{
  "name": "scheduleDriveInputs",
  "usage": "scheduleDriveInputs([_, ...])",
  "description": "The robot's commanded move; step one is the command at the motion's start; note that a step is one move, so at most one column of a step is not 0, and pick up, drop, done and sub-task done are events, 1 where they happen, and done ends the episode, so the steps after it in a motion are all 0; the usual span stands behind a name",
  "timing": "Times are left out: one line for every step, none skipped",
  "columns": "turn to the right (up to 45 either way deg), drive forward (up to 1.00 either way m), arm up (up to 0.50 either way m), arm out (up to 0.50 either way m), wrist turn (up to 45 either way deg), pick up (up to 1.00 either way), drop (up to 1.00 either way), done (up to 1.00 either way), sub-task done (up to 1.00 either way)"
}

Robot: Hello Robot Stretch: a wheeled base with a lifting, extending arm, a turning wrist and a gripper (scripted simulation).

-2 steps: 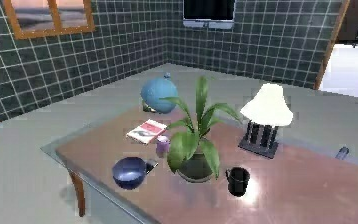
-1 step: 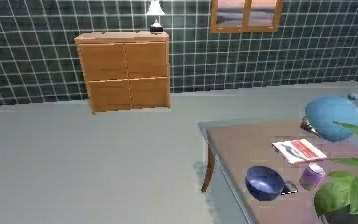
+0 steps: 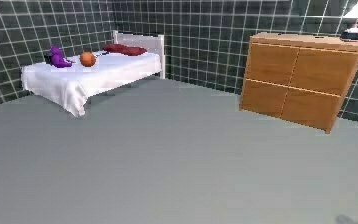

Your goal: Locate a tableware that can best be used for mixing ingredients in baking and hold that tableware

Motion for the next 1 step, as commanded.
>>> scheduleDriveInputs([-15.0, 0.00, 0.00, 0.00, 0.0, 0.00, 0.00, 0.00, 0.00])
